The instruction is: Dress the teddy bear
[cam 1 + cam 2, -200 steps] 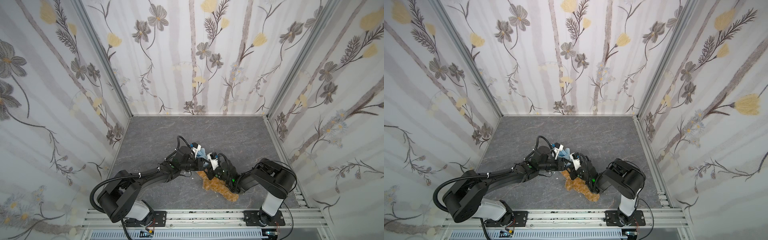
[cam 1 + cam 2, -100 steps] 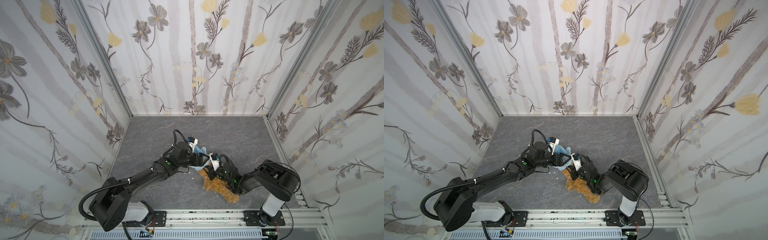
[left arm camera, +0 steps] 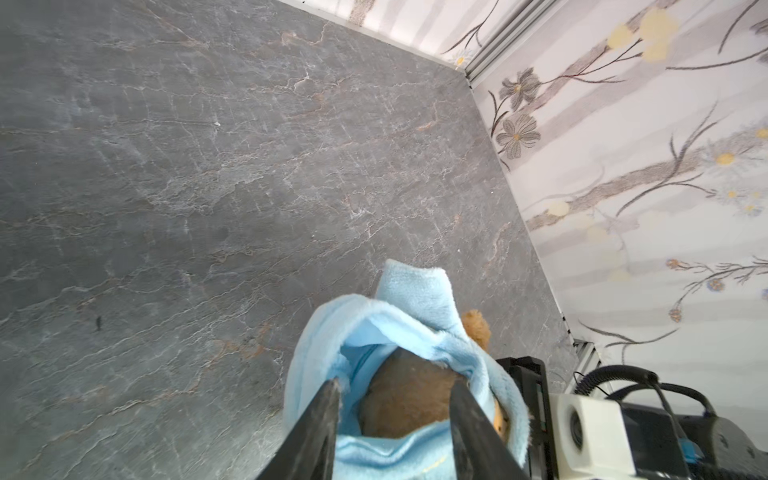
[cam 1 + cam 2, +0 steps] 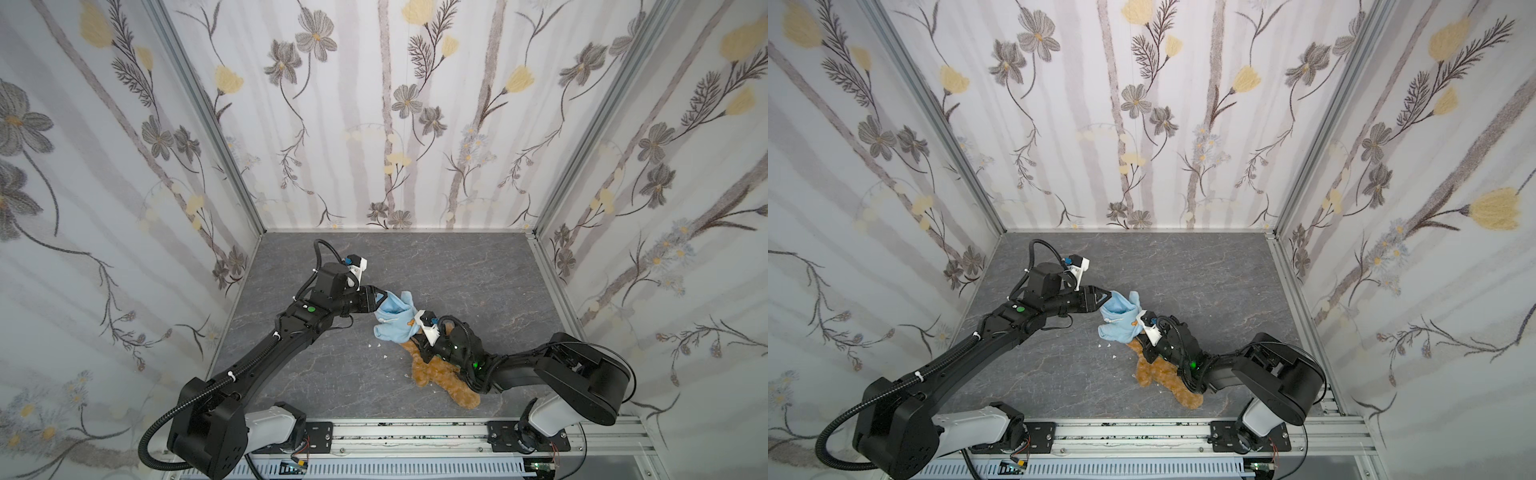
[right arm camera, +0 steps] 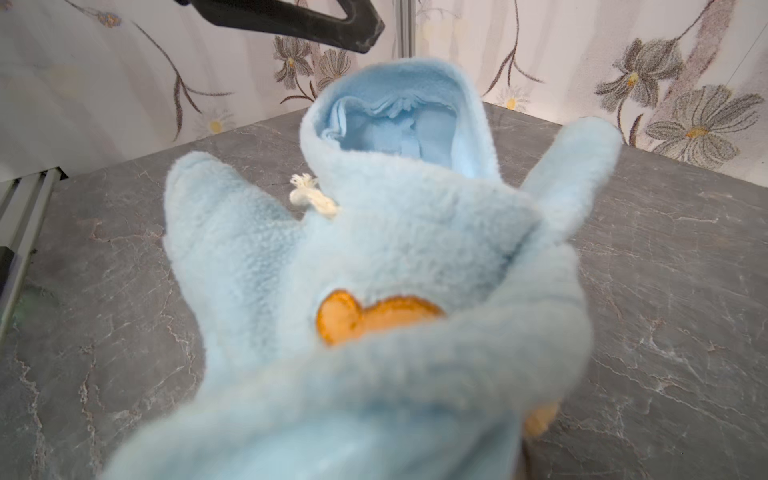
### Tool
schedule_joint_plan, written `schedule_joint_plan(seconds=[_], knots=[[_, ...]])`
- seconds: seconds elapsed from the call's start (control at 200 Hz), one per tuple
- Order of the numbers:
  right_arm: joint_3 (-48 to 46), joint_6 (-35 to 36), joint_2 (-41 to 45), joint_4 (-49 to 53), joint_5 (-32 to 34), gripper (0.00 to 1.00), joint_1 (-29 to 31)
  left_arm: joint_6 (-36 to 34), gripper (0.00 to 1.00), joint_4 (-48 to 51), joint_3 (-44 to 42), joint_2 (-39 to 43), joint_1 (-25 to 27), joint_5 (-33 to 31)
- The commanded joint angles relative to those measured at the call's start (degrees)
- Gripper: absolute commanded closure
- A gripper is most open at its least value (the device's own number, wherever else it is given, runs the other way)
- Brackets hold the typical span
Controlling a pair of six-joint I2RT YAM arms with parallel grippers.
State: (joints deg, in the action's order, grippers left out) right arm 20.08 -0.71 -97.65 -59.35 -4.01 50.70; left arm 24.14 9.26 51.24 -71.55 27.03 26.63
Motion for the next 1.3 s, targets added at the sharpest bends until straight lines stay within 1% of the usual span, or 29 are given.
schedule_joint_plan(seconds=[0.0, 0.035, 0.125, 0.18, 0.24, 0.315, 0.445, 0.68, 0.844, 0.939, 1.064, 1.159, 1.294], knots=[[0.8, 5.8, 1.1, 2.5, 2.4, 1.00, 0.8, -5.4, 0.64, 5.0, 2.2, -2.3, 0.1, 4.9], [0.8, 6.2, 1.2, 2.8, 2.7, 1.00, 1.0, -6.4, 0.67, 6.1, 2.9, -3.0, 0.2, 5.5], [1.2, 7.2, 1.5, 3.6, 3.4, 1.00, 1.7, -8.8, 0.72, 8.5, 3.9, -4.2, 0.9, 7.0], [1.3, 7.9, 1.5, 3.9, 3.8, 1.00, 2.2, -9.9, 0.73, 9.4, 3.8, -4.7, 1.3, 7.7], [1.3, 8.5, 1.7, 3.8, 4.1, 1.00, 2.6, -10.8, 0.75, 10.6, 3.8, -5.8, 1.4, 7.1], [1.4, 8.6, 1.7, 3.6, 4.1, 1.00, 2.8, -11.9, 0.75, 11.8, 3.8, -7.4, 1.7, 7.5], [0.6, 9.2, 1.7, 0.9, 3.3, 1.00, 3.2, -13.7, 0.71, 11.9, 3.8, -10.0, 2.2, 5.8], [-0.3, 10.1, 2.1, -1.4, 1.4, 1.00, 3.3, -16.2, 0.59, 11.8, 3.6, -13.0, 3.1, 10.3], [-0.5, 10.5, 1.5, -2.8, 0.2, 1.00, 3.3, -15.9, 0.49, 10.9, 3.8, -13.4, 3.5, 15.0], [-0.6, 10.7, 1.4, -3.4, -0.2, 1.00, 3.3, -15.7, 0.43, 10.2, 3.6, -13.3, 3.6, 16.2], [-0.4, 11.5, 1.4, -3.8, -0.9, 1.00, 3.3, -14.8, 0.40, 9.3, 3.7, -13.7, 3.9, 18.4], [-0.1, 12.2, 1.4, -4.0, -1.6, 1.00, 3.3, -14.4, 0.37, 8.7, 3.9, -13.9, 4.3, 18.8], [0.6, 12.7, 1.1, -3.9, -2.6, 1.00, 3.3, -13.6, 0.37, 7.3, 4.3, -14.7, 5.1, 20.1]])
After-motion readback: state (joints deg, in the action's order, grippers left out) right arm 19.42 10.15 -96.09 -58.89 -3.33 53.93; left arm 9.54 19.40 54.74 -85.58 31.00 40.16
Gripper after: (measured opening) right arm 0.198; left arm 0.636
